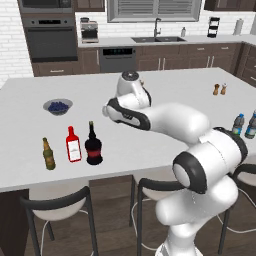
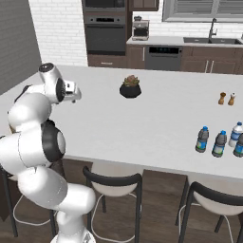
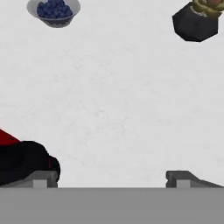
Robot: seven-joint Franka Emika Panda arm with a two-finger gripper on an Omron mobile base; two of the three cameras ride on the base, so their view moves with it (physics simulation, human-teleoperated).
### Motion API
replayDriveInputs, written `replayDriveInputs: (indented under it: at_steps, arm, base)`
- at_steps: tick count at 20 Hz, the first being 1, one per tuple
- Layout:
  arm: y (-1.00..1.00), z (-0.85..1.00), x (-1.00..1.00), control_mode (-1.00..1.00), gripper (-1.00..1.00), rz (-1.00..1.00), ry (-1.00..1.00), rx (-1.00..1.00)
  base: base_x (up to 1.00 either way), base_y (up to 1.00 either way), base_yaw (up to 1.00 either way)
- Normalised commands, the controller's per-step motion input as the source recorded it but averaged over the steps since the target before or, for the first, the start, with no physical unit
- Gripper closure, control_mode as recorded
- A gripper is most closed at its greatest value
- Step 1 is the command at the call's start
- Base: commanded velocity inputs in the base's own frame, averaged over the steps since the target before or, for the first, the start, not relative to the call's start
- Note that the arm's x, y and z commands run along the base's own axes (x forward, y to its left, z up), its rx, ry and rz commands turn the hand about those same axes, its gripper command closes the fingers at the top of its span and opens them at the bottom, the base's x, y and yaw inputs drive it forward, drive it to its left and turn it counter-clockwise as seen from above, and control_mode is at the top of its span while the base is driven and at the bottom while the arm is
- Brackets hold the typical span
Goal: Move the plastic bottles in the middle to the plastics group, and the glass bottles in the middle to the glass group.
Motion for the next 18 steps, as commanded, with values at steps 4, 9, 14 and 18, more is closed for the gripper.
replayDriveInputs:
  at_steps: [4, 9, 14, 18]
  arm:
    - [-0.94, -0.16, -0.36, -1.00, -1.00, -0.10, 0.00, -0.02]
    - [-0.72, -0.04, -0.95, -1.00, -1.00, -0.11, -0.06, 0.00]
    - [-0.60, 0.04, -0.99, -1.00, -1.00, -0.09, -0.08, 0.00]
    - [-0.59, 0.09, -0.98, -1.00, -1.00, -0.04, 0.00, 0.00]
  base:
    - [0.00, 0.00, 0.00]
    - [0.00, 0.00, 0.00]
    - [0.00, 0.00, 0.00]
    - [0.00, 0.00, 0.00]
